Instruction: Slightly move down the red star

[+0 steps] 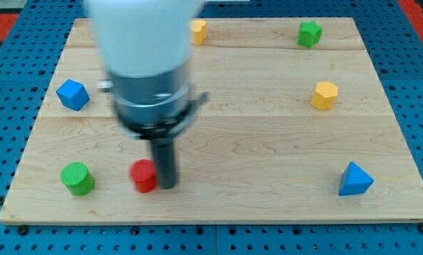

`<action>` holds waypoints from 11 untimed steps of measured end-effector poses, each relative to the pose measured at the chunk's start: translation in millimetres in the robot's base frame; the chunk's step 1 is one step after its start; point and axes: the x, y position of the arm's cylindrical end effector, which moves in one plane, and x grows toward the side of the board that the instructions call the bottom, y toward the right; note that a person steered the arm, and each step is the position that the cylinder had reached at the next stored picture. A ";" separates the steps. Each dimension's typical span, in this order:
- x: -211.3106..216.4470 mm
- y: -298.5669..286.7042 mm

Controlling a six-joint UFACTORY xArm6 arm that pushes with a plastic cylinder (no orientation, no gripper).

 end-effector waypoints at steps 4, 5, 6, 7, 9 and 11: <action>-51.1 -51.5; -129.3 -0.2; -220.4 12.7; -282.1 -8.1; -370.7 -36.8; -330.6 -101.6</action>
